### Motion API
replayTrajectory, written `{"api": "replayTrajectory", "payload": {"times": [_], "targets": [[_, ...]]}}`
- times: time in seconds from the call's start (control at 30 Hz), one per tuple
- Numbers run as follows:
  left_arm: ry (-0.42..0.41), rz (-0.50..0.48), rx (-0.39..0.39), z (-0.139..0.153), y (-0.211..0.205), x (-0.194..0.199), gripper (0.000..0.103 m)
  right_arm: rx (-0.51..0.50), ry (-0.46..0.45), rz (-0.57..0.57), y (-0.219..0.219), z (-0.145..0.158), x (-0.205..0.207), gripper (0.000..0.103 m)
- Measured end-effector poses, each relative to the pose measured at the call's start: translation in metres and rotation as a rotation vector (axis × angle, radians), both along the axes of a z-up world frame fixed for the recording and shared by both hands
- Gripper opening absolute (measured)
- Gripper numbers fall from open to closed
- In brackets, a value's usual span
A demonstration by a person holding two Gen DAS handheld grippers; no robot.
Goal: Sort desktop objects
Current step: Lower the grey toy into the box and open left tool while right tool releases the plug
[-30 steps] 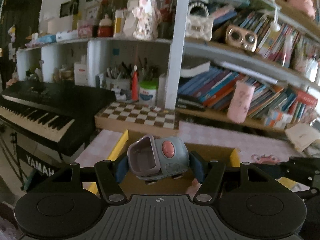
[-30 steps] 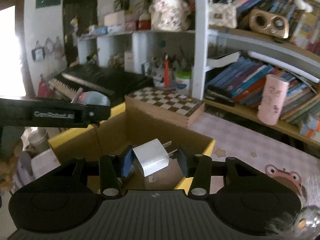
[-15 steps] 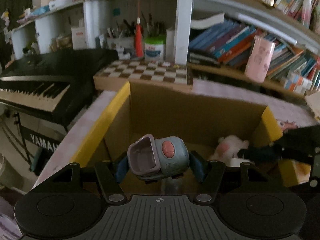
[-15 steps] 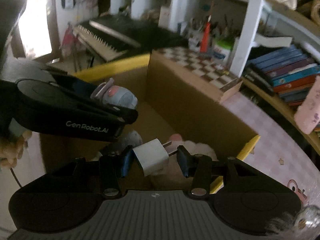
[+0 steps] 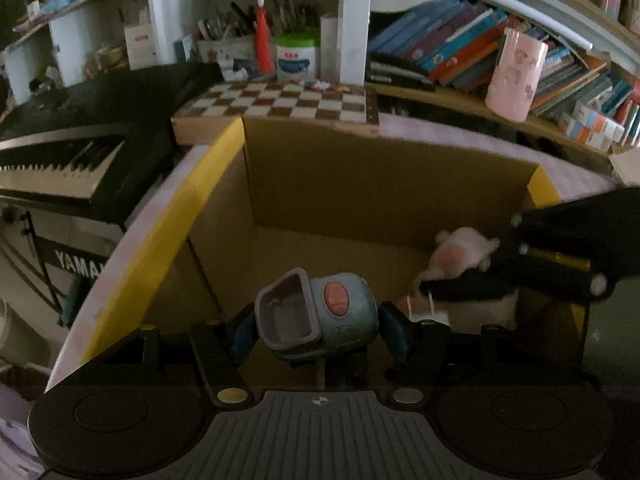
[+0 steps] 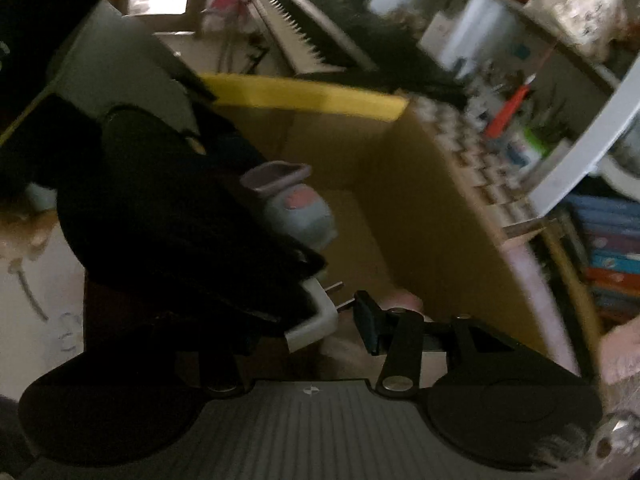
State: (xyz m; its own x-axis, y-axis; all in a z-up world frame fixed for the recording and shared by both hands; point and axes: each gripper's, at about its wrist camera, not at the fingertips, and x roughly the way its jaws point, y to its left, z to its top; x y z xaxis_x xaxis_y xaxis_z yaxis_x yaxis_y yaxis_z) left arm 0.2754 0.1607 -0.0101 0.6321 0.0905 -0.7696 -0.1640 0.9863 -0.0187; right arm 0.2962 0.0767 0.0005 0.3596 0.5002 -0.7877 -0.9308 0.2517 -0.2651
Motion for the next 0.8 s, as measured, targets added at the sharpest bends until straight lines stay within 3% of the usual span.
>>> {"api": "replayTrajectory", "payload": {"times": [0.17,0.27,0.33,0.47,0.8], "targets": [[0.012,-0.009,-0.003,0.0,-0.001,0.001,0.065,-0.041,0.062,0.004,0.004,-0.002,0.007,0.044],[0.014,0.004,-0.023,0.001,0.0,0.001,0.065,-0.036,0.051,-0.013,0.003,-0.001,0.005,0.045],[0.005,0.011,-0.035,0.003,0.0,0.0,0.066,-0.009,0.033,-0.038,-0.001,0.001,0.003,0.052],[-0.059,0.023,-0.043,0.013,-0.003,-0.01,0.085,0.057,0.022,-0.079,-0.013,0.013,-0.002,0.055],[-0.222,-0.015,-0.017,0.05,-0.019,-0.042,0.091,0.232,-0.077,-0.204,-0.054,0.056,-0.035,0.063]]}}
